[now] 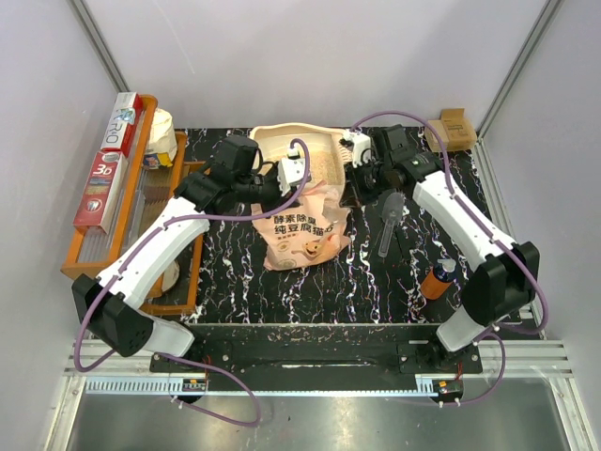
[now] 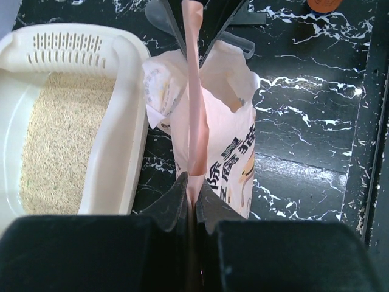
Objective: Fill the litter box with clean litter
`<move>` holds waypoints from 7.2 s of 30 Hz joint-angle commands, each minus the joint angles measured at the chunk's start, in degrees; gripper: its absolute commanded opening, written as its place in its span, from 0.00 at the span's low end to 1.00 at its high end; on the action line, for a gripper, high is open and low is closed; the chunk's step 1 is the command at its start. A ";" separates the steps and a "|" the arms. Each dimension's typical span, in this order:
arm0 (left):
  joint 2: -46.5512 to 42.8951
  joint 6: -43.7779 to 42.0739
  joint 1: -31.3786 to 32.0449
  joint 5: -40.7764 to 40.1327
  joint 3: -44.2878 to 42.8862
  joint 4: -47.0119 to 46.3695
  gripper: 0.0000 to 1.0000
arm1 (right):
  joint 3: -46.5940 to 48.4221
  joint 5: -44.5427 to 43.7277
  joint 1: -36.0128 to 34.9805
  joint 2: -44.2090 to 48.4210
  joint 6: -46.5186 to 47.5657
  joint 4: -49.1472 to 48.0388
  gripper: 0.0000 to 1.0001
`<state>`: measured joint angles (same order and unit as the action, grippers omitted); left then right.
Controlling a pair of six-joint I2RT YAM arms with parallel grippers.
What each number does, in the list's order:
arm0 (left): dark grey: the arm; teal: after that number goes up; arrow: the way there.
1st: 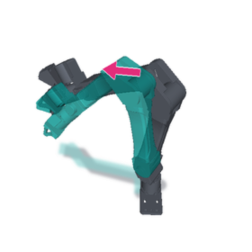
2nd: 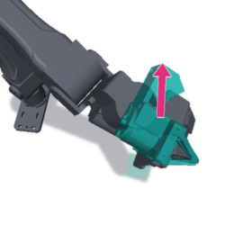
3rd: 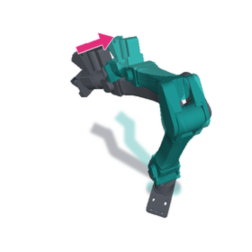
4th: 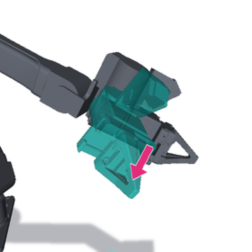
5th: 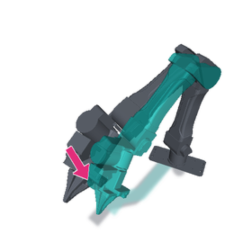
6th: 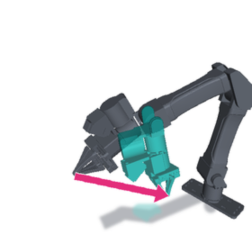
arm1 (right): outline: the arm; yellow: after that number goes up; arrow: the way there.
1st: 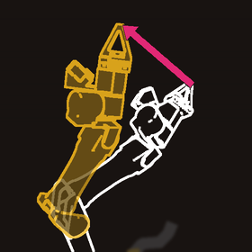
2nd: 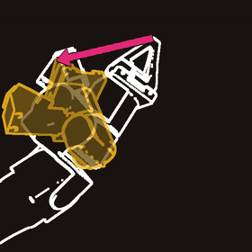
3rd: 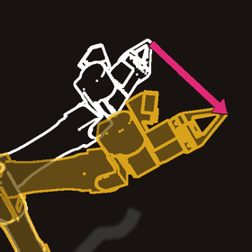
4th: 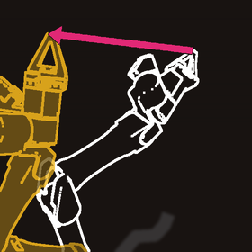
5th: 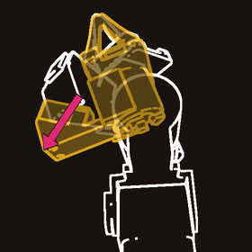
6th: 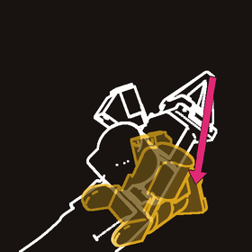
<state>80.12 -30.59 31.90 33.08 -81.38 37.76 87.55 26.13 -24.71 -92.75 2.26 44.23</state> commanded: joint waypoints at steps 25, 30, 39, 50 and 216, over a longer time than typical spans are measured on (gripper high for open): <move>0.13 2.64 0.00 6.82 -3.43 -5.06 0.00 | -17.06 39.87 13.73 9.08 35.26 -7.58 0.69; 0.57 3.43 -0.08 6.82 -3.78 -5.06 0.00 | -17.94 39.44 10.65 7.59 37.55 -9.94 0.68; 0.83 4.31 0.00 6.21 -3.87 -4.97 0.00 | -16.80 40.85 8.89 4.24 37.29 -11.62 0.61; 1.18 4.49 -0.17 5.77 -4.31 -5.06 0.00 | -24.36 36.01 7.40 7.23 24.81 -30.87 0.29; -10.77 23.20 -23.99 12.60 12.19 -9.59 0.70 | -26.21 43.66 12.76 -1.91 -9.21 -56.36 0.00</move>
<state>71.55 -7.11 8.36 37.41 -77.36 33.61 58.33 71.75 -11.55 -96.40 -14.00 -20.78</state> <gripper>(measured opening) 0.690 0.011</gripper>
